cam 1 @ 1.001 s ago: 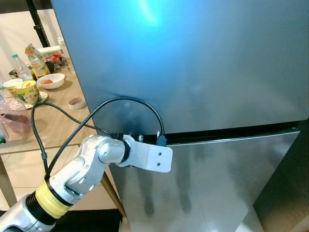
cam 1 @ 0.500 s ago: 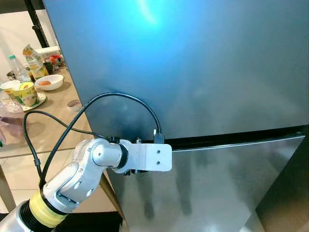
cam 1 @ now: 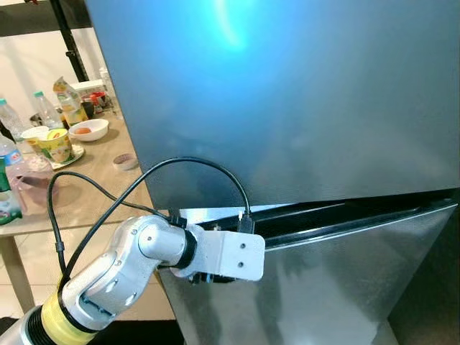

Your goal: Restocking fridge

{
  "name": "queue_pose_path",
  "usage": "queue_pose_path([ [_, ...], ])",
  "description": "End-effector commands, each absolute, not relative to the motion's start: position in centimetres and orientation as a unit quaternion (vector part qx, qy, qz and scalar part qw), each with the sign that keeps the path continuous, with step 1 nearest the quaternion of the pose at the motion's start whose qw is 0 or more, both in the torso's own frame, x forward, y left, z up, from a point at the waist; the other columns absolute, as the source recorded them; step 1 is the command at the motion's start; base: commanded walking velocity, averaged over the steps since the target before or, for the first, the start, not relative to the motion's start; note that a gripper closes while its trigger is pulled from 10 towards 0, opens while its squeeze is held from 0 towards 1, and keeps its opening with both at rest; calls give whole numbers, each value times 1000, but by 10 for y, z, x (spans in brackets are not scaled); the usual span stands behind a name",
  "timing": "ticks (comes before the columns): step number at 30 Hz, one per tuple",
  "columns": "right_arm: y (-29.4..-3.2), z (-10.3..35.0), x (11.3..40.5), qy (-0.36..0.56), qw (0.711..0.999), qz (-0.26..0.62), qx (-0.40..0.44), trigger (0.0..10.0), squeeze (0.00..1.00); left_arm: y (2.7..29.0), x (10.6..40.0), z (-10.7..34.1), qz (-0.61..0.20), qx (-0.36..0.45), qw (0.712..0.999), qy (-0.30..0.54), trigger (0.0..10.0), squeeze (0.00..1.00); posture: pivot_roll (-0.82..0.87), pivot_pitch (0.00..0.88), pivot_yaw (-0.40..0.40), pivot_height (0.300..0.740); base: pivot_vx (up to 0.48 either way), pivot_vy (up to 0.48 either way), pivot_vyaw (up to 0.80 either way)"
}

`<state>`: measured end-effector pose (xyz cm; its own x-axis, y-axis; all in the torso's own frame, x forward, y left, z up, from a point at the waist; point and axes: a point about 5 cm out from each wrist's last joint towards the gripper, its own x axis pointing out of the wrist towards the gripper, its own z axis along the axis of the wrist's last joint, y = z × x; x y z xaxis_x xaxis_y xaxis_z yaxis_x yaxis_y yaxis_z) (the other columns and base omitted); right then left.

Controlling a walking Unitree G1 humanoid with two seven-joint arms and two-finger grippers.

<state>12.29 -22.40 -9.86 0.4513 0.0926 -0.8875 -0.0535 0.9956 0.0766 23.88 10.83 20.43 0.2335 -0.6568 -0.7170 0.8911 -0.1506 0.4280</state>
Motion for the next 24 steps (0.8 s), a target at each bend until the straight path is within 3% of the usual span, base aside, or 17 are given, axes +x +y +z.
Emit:
queue_pose_path([
  [1,-223,-99,123,522,852,39,24,10000,0,98,229,188,-668,407,608,140,10000,0,-87,0,15,740,0,0,0],
  [6,-223,-99,123,522,852,38,24,10000,0,88,236,221,-668,368,646,23,10000,0,-87,0,15,740,0,0,0],
  [10,-223,-99,123,522,852,38,25,10000,0,86,237,235,-668,344,660,-22,10000,0,-87,0,15,740,0,0,0],
  [13,-223,-99,123,522,852,38,25,10000,0,87,235,262,-673,276,679,-95,10000,0,-87,1,15,740,0,0,0],
  [24,-223,-99,122,523,851,36,27,10000,0,87,222,289,-700,184,666,-184,10000,0,-87,9,15,740,0,0,0],
])
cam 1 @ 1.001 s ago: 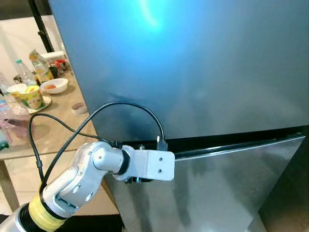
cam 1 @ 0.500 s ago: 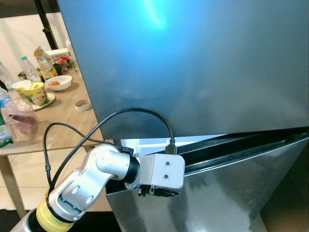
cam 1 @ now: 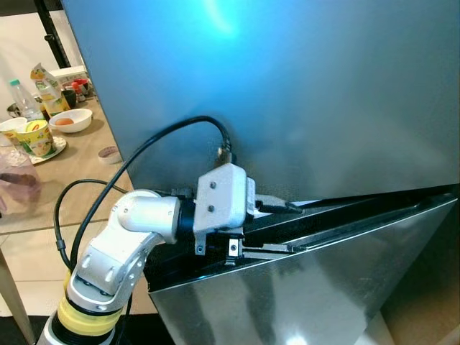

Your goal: Restocking fridge

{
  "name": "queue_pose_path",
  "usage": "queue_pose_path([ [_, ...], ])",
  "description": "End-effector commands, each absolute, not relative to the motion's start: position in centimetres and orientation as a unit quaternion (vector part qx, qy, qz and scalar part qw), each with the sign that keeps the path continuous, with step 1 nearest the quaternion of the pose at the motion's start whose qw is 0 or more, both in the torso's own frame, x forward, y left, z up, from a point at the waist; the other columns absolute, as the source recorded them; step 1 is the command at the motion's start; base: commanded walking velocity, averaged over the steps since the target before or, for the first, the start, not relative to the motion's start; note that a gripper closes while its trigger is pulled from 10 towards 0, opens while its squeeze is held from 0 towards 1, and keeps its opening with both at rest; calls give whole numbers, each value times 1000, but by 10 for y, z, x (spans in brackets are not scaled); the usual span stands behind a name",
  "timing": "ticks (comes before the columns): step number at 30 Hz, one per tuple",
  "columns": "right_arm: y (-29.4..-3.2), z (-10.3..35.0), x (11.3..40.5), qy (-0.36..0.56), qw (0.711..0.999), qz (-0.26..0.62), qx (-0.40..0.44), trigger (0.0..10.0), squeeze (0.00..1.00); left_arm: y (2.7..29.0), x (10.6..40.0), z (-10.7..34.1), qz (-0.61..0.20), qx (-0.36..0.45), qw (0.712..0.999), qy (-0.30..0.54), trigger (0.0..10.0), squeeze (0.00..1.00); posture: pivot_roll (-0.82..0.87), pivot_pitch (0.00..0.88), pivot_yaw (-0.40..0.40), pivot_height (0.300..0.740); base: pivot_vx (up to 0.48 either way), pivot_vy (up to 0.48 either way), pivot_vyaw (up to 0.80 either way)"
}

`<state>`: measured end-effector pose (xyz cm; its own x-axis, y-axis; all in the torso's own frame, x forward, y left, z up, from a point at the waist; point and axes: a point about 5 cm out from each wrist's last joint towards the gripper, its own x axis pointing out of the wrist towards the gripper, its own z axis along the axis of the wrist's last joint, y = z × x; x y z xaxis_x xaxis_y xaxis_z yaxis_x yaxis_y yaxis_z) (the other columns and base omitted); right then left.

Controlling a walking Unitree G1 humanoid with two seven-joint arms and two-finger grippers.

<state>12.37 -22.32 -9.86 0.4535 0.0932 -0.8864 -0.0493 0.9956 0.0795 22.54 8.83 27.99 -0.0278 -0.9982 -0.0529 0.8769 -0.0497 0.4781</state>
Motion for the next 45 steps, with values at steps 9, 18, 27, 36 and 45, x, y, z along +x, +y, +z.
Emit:
queue_pose_path([
  [9,-223,-100,121,524,851,35,28,10000,0,108,227,314,-646,140,710,-243,10000,0,-85,1,19,740,0,0,0],
  [18,-222,-101,118,528,848,34,29,10000,0,163,248,330,-483,114,824,-274,10000,0,-79,0,22,740,0,0,0],
  [27,-223,-101,118,528,848,34,28,10000,0,197,215,323,-521,29,799,-299,10000,0,-75,0,24,740,0,0,0],
  [36,-224,-100,119,529,848,34,26,10000,0,268,208,280,-429,-100,833,-336,10000,0,-76,1,26,740,0,0,0],
  [45,-224,-100,118,529,847,34,25,10000,0,320,208,220,-293,-209,884,-300,10000,0,-77,1,26,740,0,0,0],
])
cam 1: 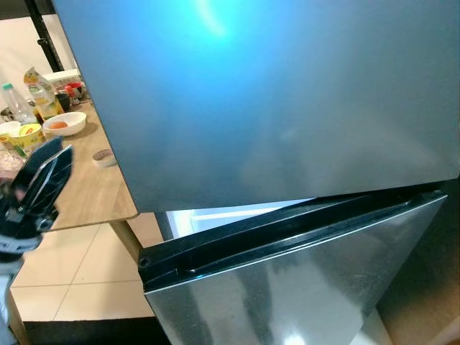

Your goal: Restocking fridge

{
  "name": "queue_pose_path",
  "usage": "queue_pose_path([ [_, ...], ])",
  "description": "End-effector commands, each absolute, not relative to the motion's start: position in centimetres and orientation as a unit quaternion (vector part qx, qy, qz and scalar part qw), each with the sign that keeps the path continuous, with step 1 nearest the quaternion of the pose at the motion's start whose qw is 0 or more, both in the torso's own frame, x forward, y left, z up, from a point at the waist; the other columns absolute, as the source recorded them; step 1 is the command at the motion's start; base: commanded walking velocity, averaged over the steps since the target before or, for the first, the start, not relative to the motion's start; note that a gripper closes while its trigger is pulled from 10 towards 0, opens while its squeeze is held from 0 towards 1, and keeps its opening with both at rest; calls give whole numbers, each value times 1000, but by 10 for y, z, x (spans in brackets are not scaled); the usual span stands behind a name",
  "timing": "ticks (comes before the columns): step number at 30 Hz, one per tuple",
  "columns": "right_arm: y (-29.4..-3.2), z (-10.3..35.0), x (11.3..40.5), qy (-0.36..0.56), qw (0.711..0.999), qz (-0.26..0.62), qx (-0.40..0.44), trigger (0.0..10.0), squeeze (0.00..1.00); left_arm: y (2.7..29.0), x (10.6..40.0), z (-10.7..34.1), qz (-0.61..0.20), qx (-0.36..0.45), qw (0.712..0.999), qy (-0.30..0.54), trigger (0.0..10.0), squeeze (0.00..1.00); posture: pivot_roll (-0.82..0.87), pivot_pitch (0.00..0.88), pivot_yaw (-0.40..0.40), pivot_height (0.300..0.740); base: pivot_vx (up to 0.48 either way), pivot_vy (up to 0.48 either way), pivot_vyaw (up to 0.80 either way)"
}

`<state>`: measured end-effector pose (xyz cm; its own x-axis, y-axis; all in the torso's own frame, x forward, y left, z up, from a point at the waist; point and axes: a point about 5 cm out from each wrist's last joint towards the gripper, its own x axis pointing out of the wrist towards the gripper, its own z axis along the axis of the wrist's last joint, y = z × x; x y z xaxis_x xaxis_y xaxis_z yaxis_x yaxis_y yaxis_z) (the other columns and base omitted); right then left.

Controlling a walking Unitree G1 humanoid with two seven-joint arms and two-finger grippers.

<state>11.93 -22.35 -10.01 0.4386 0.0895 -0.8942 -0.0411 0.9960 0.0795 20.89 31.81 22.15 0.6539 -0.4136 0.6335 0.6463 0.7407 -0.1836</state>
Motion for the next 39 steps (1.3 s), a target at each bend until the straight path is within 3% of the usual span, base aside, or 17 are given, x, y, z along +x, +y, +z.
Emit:
queue_pose_path([
  [1,-224,-100,118,529,847,34,25,10000,0,323,207,203,-276,-237,888,-283,10000,0,-78,2,26,740,0,0,0],
  [11,-225,-100,119,529,847,34,25,10000,0,330,208,150,-213,-310,896,-235,10000,0,-76,3,21,740,0,0,0],
  [15,-225,-100,119,530,847,35,21,10000,0,313,226,90,-163,-356,914,-105,10000,0,-74,4,18,740,0,0,0],
  [22,-224,-100,118,530,847,34,21,10000,0,310,229,51,-78,-373,924,-23,10000,0,-80,5,24,740,0,0,0],
  [25,-223,-101,117,533,845,36,20,10000,0,303,222,10,26,-386,918,86,10000,0,-74,5,22,740,0,0,0],
  [31,-223,-101,117,533,845,37,20,10000,0,296,211,-13,78,-374,912,150,10000,0,-73,6,24,740,0,0,0],
  [34,-221,-101,119,531,846,38,21,10000,0,288,183,-46,175,-374,881,232,10000,0,-73,6,21,740,0,0,0],
  [39,-222,-101,119,531,847,37,21,10000,0,271,160,-69,190,-335,865,320,10000,0,-78,8,23,740,0,0,0],
])
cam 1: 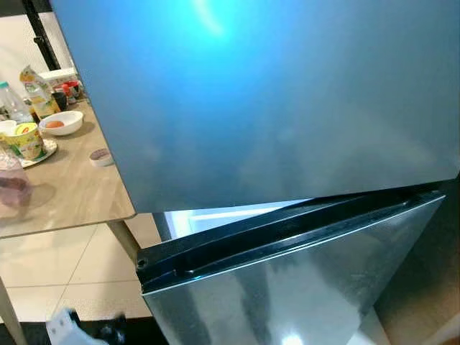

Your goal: Restocking fridge

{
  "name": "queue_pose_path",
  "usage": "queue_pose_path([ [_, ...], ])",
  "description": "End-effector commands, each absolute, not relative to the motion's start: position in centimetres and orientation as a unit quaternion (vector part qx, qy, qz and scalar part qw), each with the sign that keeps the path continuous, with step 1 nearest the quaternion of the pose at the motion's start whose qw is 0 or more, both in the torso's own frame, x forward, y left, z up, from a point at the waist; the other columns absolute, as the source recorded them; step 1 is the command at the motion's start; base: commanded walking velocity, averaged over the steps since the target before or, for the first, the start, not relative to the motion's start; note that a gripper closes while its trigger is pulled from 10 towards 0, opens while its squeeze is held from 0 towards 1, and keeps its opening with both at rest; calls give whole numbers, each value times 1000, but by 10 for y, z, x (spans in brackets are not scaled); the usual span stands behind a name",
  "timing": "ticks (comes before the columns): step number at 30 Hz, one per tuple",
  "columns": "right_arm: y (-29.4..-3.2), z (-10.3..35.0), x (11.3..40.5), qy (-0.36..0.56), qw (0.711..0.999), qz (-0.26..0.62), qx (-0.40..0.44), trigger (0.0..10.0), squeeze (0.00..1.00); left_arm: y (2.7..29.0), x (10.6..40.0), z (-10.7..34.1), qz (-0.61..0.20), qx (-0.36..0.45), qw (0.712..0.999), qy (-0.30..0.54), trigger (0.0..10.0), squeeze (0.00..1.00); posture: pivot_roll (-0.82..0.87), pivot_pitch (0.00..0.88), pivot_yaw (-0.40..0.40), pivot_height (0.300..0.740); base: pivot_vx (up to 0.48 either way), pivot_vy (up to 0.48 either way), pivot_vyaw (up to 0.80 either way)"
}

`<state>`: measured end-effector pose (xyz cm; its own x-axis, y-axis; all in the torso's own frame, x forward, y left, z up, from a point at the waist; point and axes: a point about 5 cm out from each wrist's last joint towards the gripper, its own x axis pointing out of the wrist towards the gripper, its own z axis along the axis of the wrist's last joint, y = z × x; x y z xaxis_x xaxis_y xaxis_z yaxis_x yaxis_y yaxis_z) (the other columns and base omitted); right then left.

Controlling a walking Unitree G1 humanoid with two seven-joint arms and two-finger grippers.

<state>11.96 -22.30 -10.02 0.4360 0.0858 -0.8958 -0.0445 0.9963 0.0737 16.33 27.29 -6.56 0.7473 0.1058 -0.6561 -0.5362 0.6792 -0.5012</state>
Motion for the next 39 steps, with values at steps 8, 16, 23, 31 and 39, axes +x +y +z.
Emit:
queue_pose_path([
  [8,-223,-101,118,532,846,37,20,10000,0,256,129,-89,226,-321,835,386,10000,0,-78,5,20,740,-344,0,0],
  [16,-223,-101,118,532,846,38,18,10000,0,249,122,-93,223,-314,830,404,10000,0,-77,1,19,740,-347,0,0],
  [23,-224,-100,119,532,846,39,16,10000,0,248,124,-93,222,-308,832,405,10000,0,-76,0,16,740,-415,0,0],
  [31,-224,-100,119,532,846,38,16,10000,0,247,128,-92,216,-303,835,404,10000,0,-80,2,19,740,-465,0,0],
  [39,-225,-101,116,535,844,36,17,10000,0,247,136,-90,212,-302,841,395,10000,0,-82,4,21,740,-480,0,0],
])
